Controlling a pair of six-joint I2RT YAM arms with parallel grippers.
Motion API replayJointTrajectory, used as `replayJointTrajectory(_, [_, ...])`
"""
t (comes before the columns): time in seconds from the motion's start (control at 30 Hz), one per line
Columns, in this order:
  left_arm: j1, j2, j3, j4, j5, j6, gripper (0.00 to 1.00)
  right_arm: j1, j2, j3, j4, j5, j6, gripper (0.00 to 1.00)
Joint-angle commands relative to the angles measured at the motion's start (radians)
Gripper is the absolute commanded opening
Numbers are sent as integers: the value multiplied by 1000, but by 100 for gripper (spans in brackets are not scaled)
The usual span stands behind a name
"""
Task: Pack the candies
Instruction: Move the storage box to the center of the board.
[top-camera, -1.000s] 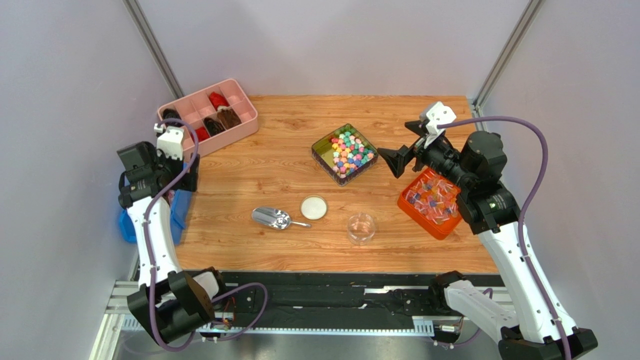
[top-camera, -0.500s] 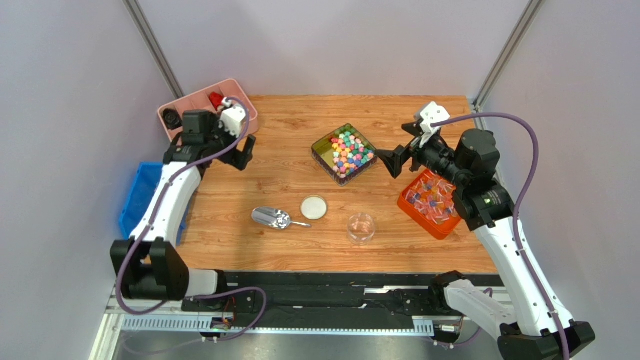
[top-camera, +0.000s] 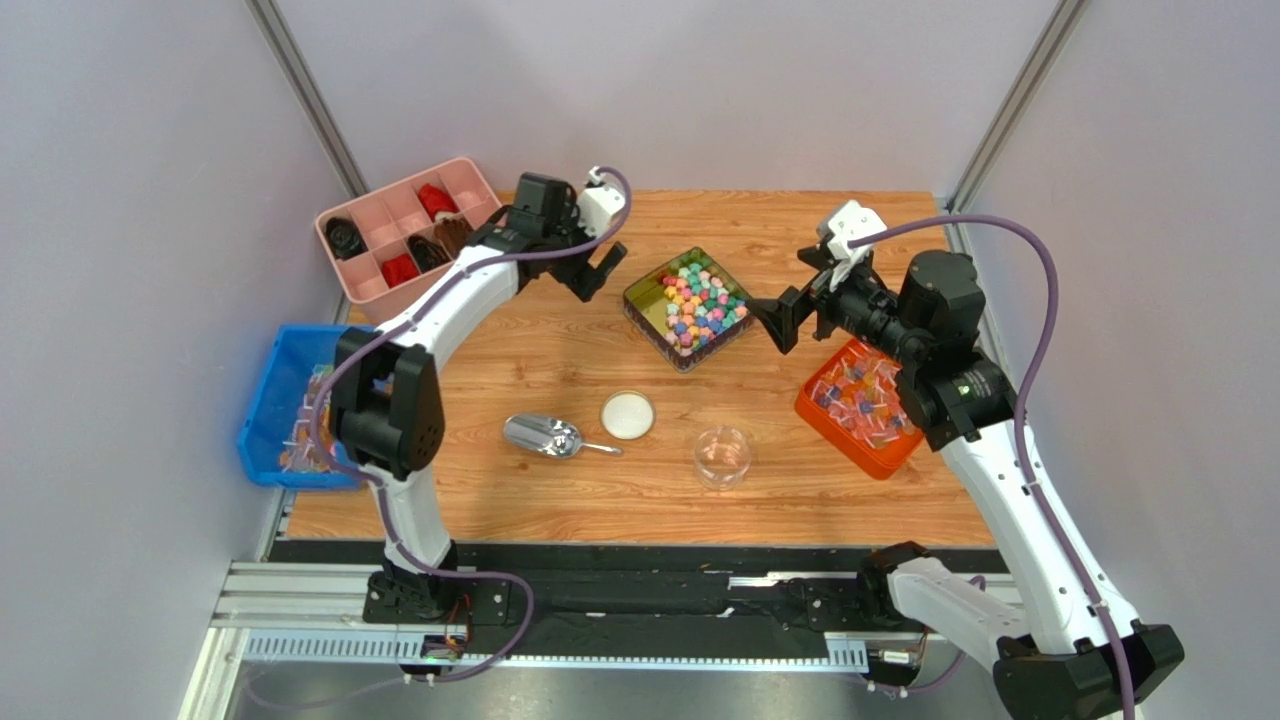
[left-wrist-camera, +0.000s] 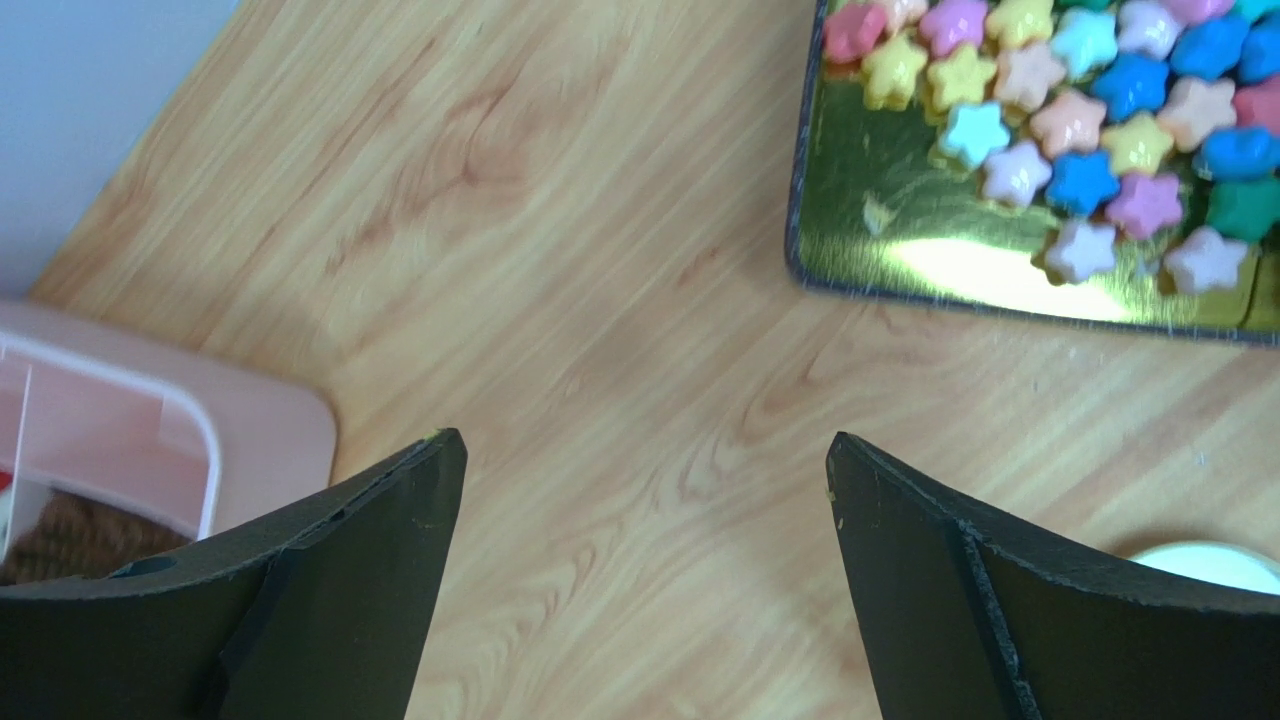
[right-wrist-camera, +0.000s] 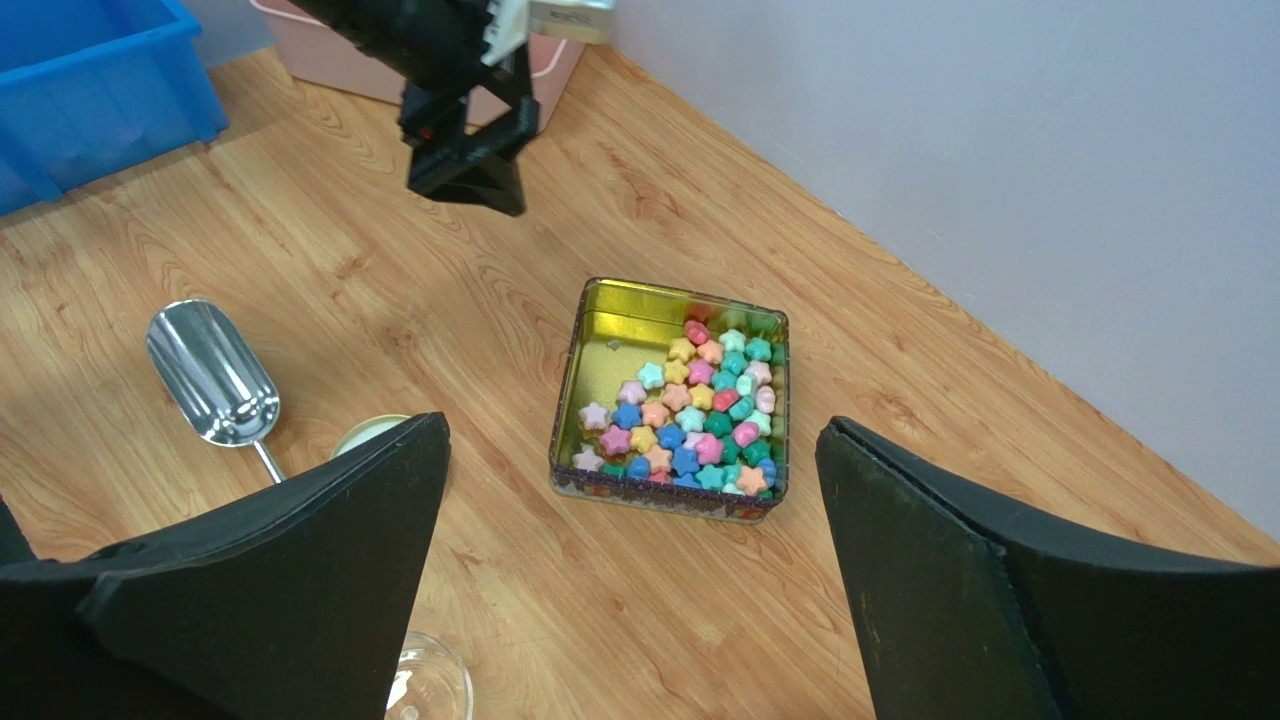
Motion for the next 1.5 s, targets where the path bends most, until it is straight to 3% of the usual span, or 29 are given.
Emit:
replayJointTrajectory(0.0, [-40, 90, 155, 15, -30, 13, 99, 5, 10, 13, 32, 3, -16, 97])
replayJointTrajectory(0.2, [-84, 215, 275, -11, -18, 18, 99, 7, 21, 21, 20, 1, -18, 97])
replayJointTrajectory(0.6, [-130, 365, 358, -13, -55, 22, 96, 8, 25, 28, 12, -9, -15, 96])
replayJointTrajectory(1.2, [-135, 443, 370, -26, -66, 24, 61, 16, 41, 31, 8, -11, -15, 96])
replayJointTrajectory(1.47, [-135, 430, 369, -54, -92, 35, 38, 16, 42, 31, 8, -9, -16, 96])
